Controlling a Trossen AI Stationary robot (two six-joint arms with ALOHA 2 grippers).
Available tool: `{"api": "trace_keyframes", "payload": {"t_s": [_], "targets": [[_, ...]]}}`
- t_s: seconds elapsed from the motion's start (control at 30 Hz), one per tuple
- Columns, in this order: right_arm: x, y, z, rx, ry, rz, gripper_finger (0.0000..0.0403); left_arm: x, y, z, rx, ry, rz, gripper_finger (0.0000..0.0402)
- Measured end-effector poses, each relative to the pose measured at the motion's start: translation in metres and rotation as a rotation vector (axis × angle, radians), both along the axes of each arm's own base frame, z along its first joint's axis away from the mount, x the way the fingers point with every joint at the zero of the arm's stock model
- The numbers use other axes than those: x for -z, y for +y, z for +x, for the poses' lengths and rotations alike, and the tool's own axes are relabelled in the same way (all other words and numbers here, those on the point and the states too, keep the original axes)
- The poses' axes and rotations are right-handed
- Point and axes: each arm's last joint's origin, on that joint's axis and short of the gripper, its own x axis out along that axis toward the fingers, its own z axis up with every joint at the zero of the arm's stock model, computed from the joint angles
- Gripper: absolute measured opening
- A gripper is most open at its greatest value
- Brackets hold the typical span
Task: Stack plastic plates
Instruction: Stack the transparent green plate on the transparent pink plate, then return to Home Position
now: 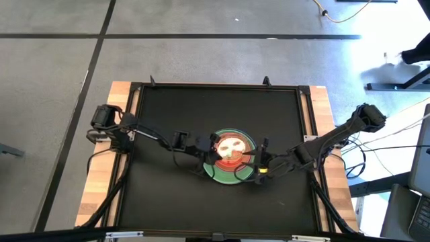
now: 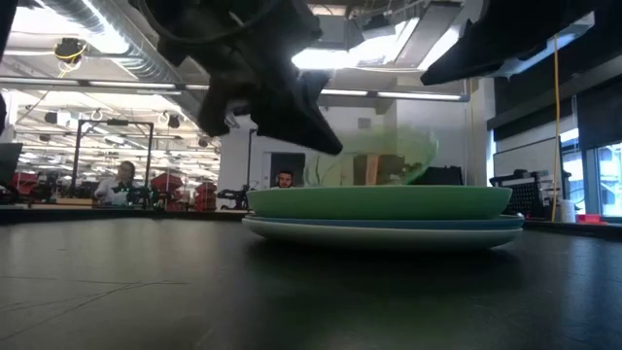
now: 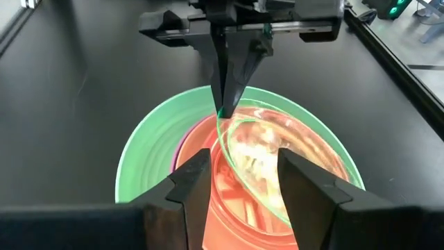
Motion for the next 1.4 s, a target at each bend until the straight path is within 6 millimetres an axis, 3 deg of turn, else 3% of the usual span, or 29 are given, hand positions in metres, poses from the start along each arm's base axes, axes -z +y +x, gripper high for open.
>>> {"api": "trace_keyframes", "payload": {"t_s": [0.17,0.37,0.63,0.87,1.1,1.4], "targets": [[0.006,0.001,0.003,0.000,0.025,-0.013,0.0159,0.013,0.001,0.003,-0.007,0.038,0.006,0.0007],[0.007,0.002,0.003,0.000,0.024,-0.013,0.0159,0.019,0.000,0.004,-0.032,0.055,0.010,0.0064],[0.005,0.001,0.002,-0.003,0.017,-0.013,0.0159,-0.004,-0.008,-0.007,-0.090,0.029,0.001,0.0118],[-0.011,-0.003,-0.006,-0.032,-0.033,-0.017,0.0159,-0.030,-0.004,-0.032,-0.204,0.093,-0.011,0.0113],[-0.026,-0.009,-0.013,-0.092,-0.064,-0.032,0.0159,-0.030,0.017,-0.068,-0.302,0.061,-0.069,0.0087],[-0.012,-0.050,-0.027,-0.044,-0.079,0.031,0.0152,-0.030,0.037,-0.134,-0.387,-0.194,-0.197,0.0060]]}}
